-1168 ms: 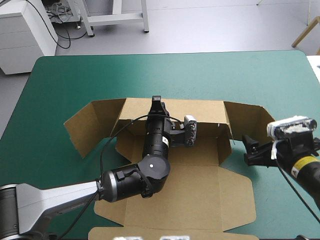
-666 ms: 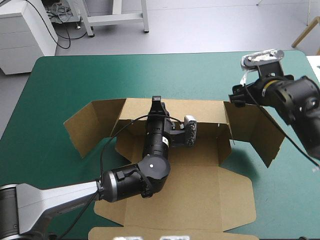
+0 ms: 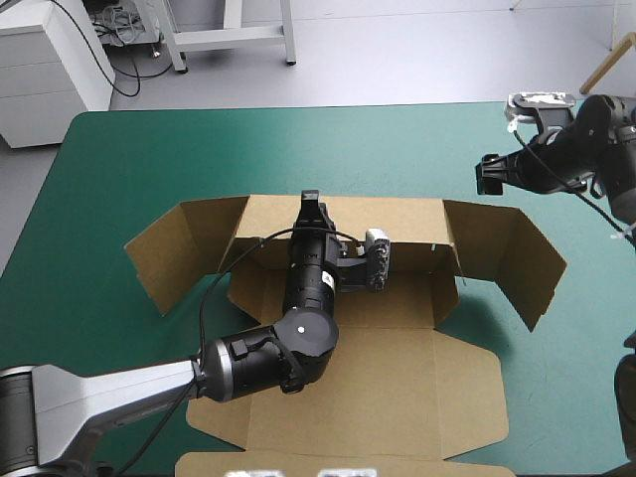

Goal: Fold the box

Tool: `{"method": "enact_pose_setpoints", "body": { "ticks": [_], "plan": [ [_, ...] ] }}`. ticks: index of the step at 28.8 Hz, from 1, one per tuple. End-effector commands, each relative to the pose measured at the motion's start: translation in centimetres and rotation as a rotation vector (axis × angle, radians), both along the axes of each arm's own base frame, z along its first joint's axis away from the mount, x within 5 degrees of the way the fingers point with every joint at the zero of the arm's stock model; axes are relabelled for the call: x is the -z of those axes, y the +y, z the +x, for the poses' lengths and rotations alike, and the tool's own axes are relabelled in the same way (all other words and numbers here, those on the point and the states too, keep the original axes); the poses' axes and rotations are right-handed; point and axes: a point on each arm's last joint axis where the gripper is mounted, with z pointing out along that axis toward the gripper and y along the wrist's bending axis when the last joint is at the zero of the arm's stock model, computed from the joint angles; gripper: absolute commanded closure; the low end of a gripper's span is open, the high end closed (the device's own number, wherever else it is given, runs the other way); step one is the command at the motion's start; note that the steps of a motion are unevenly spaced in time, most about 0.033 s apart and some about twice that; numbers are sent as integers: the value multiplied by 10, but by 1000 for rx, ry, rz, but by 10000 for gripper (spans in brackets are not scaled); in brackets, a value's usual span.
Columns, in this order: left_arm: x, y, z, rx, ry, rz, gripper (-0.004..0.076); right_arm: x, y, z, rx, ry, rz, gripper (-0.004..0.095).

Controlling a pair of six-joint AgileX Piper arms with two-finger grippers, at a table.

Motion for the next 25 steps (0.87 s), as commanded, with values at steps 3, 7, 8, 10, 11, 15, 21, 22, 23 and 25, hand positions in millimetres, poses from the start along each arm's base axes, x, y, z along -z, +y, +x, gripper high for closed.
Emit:
{"method": "enact_pose_setpoints", "body": {
  "ticks": [3, 7, 8, 10, 11, 15, 21, 22, 23, 25],
  "plan": [
    [-27, 6, -2, -11, -98, -46, 734, -13, -15, -39, 22, -61, 4, 34],
    [-27, 6, -2, -9, -97, -46, 734, -6, -19, -56, 35, -38, 24, 38],
    [-27, 6, -2, -9, -97, -46, 734, -5, -19, -60, 35, -36, 22, 45],
    [-27, 6, -2, -9, -97, -46, 734, 0, -18, -70, 33, -22, 20, 59],
    [-27, 6, -2, -6, -97, -38, 734, 2, -17, -74, 33, -17, 25, 64],
    [-27, 6, -2, -8, -96, -49, 734, 13, -12, -90, 16, -4, 62, 75],
    [-26, 7, -2, -18, -81, -54, 734, 23, -7, -112, 2, -93, 93, 75],
    [-26, 7, -2, -18, -81, -54, 734, 24, -6, -116, -2, -111, 93, 75],
    [-26, 7, -2, -18, -81, -54, 734, 27, -5, -121, -3, -126, 98, 75],
    [-26, 7, -2, -18, -81, -54, 734, 30, -3, -129, -8, -156, 109, 75]
  ]
}}
